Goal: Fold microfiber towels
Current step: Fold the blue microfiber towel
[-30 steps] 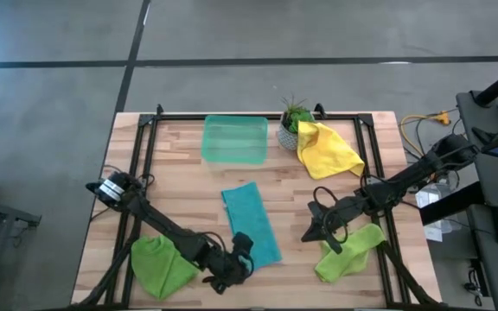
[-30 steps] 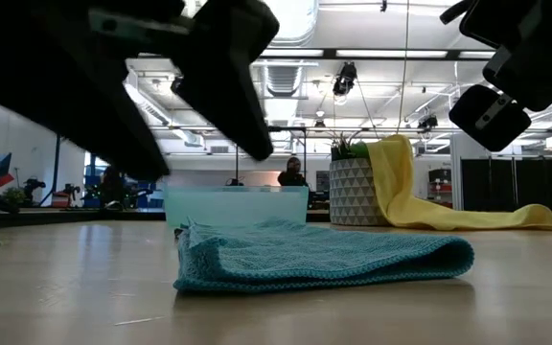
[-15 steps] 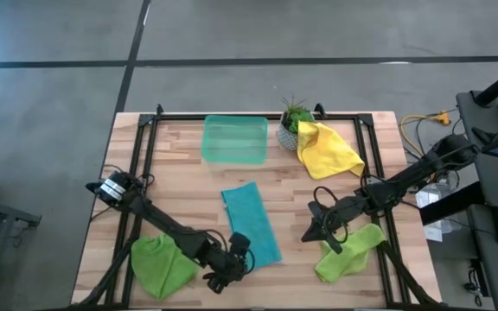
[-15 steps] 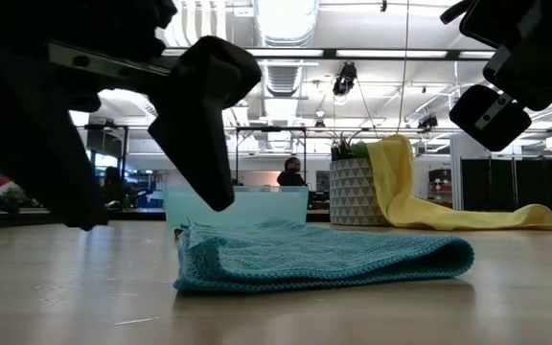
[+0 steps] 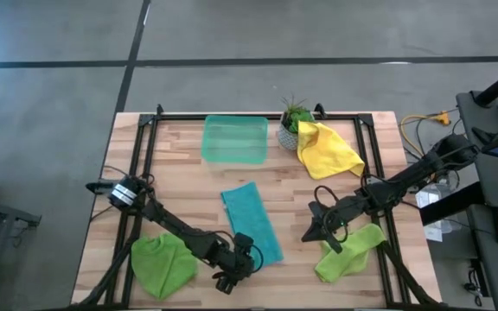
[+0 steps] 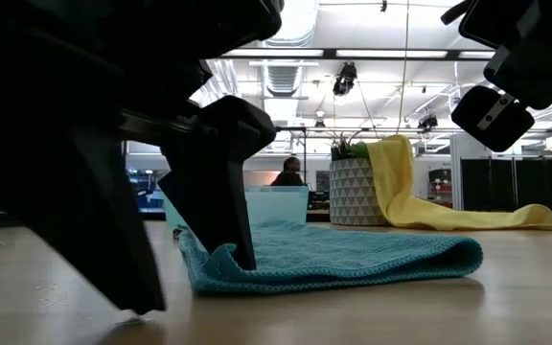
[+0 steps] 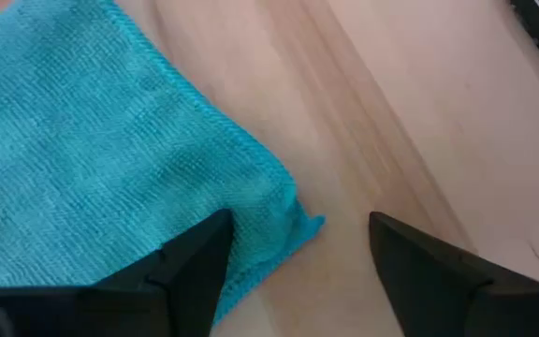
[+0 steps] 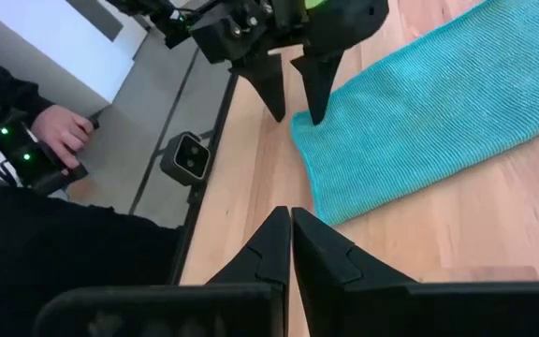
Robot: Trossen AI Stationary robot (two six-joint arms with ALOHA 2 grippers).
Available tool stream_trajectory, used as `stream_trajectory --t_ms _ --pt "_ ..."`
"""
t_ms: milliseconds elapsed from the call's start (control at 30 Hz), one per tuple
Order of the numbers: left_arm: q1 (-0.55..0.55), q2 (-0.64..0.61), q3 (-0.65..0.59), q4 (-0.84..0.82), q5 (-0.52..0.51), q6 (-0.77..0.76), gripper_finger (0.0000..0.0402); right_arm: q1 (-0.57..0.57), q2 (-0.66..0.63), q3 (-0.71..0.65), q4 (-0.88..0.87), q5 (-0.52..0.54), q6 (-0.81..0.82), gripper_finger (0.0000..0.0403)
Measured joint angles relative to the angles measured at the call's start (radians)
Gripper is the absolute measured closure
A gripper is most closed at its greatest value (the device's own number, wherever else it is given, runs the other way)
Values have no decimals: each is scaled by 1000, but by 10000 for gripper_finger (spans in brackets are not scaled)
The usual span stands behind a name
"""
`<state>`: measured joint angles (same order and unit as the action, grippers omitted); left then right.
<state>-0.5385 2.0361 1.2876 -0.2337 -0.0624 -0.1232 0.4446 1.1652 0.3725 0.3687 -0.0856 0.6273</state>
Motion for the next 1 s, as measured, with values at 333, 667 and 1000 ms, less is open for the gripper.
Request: stream_trajectory --t_ms 333,667,1000 --pt "2 2 -5 -6 -6 -54 306 0 -1 0 1 0 0 394" --pt "2 -9 -9 -11 4 -55 387 0 -1 0 6 3 -79 394" --pt "34 -13 -17 44 31 -147 400 0 59 76 -38 -5 -447 394"
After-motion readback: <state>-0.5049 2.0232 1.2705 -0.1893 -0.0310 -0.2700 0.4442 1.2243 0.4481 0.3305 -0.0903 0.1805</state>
